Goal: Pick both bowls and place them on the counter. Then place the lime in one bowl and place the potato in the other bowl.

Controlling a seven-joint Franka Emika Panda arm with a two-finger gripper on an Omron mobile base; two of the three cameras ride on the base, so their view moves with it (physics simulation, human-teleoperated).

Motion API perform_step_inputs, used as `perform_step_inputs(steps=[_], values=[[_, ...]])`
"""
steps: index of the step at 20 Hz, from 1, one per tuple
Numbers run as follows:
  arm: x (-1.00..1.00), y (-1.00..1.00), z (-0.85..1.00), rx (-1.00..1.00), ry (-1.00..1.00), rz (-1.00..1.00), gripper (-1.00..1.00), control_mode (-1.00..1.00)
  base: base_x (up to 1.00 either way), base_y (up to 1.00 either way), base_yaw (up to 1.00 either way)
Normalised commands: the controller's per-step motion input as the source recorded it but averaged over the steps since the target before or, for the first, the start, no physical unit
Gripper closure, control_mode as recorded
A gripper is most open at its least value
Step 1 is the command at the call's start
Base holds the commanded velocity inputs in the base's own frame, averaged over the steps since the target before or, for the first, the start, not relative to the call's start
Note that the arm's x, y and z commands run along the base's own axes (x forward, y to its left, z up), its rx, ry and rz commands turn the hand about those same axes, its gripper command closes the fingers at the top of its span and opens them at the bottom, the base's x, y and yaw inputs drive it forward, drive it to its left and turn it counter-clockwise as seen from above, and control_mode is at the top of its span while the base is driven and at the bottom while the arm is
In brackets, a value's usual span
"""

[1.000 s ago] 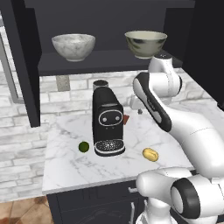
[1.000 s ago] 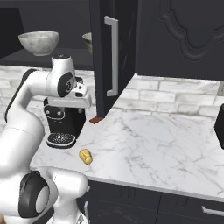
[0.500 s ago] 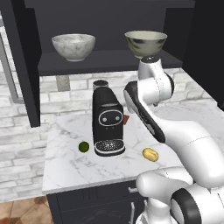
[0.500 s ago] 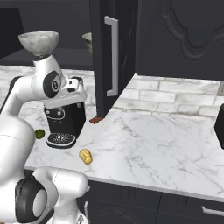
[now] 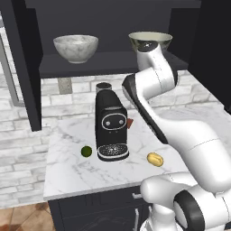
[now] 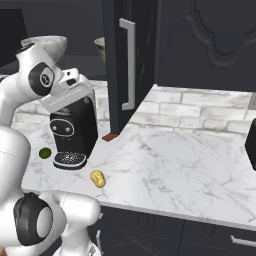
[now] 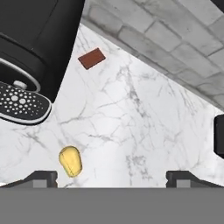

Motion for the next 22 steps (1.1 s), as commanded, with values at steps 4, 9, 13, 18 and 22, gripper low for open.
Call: perform_step_inputs(steps=[4,9,13,18,22], values=[[0.09,0.00,0.85,-0.11,-0.04,0.03,-1.00,-1.00,0.00,0.00,0.00],[0.19,0.00,0.60,-0.08,-0.10,0.05,-1.00,-1.00,0.00,0.00,0.00],[0.33,0.00,0.25,-0.04,-0.21,0.05,-1.00,-1.00,0.00,0.00,0.00],[0.22,0.00,0.13,-0.05,-0.30,0.06,-1.00,-1.00,0.00,0.00,0.00],[0.16,0.00,0.32,-0.05,-0.24,0.05,-1.00,-1.00,0.00,0.00,0.00]])
